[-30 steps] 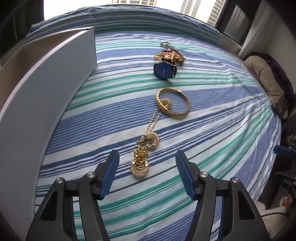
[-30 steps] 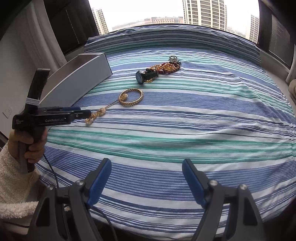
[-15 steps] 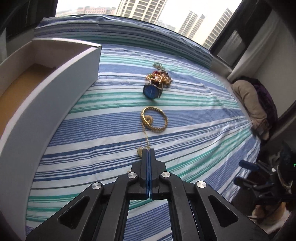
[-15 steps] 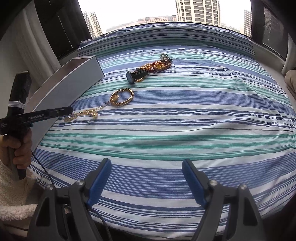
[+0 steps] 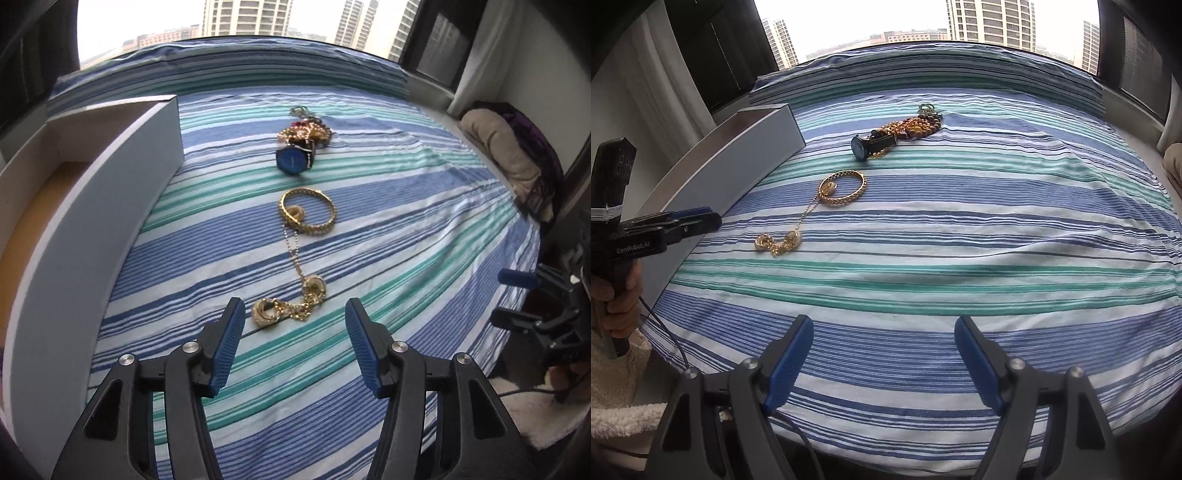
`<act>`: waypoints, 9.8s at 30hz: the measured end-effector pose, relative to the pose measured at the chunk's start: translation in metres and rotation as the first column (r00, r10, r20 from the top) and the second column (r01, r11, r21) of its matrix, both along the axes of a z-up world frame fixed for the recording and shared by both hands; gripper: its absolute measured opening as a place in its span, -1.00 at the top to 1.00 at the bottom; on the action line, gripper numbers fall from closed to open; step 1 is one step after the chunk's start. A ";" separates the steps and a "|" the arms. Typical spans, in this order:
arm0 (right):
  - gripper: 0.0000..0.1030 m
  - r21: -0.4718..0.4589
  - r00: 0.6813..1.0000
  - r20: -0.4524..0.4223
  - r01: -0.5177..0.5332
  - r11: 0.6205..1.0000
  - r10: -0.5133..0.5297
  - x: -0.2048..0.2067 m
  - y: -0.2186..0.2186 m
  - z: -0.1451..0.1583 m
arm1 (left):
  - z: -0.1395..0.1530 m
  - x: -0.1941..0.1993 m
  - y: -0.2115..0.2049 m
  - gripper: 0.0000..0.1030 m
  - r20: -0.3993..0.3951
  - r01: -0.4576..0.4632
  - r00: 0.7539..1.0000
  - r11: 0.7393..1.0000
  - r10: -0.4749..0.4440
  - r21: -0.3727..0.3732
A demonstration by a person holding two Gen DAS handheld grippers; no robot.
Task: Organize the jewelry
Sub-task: 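Lift the gold chain pendant with the left tool toward the white box, then grasp the gold bangle with the right tool while the left tool holds the pendant, then lower the pendant and bangle into the white box and open both tools, then withdraw both tools from the box and move back to the watch cluster, then grasp the green jade pendant with the left tool and pull it from the cluster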
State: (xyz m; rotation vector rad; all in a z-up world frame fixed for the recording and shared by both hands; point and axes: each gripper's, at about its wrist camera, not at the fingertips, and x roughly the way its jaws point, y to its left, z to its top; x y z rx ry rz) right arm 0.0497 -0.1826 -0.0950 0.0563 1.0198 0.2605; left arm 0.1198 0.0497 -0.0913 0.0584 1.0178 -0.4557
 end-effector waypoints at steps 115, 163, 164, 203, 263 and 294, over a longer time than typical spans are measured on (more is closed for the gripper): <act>0.90 0.190 0.593 0.160 -0.803 0.565 0.789 0.115 0.361 0.121 | 0.105 -0.086 0.282 0.61 0.068 -0.713 0.692 0.696 0.718 -0.090; -0.48 -0.110 0.964 0.114 -0.228 0.967 0.240 0.011 0.068 0.024 | 0.048 -0.097 0.101 -0.90 0.052 -0.588 0.805 0.806 0.592 -0.069; -0.48 -0.108 0.967 0.118 -0.213 0.971 0.225 0.009 0.062 0.023 | 0.045 -0.094 0.091 -0.90 0.052 -0.569 0.818 0.819 0.573 -0.072; -0.65 -0.096 0.981 0.186 -0.041 0.995 0.058 0.009 0.001 0.029 | 0.036 -0.064 0.010 -0.93 0.081 -0.411 0.910 0.911 0.408 0.030; -0.65 -0.026 0.994 0.030 0.102 0.994 -0.101 0.017 -0.067 -0.013 | -0.008 0.253 -0.063 -0.38 -0.294 -0.213 0.939 0.973 0.178 -0.091; -0.65 -0.012 0.987 0.050 0.155 0.988 -0.154 0.013 -0.087 -0.008 | 0.067 0.108 -0.013 0.92 -0.183 -0.181 0.973 0.960 0.143 -0.214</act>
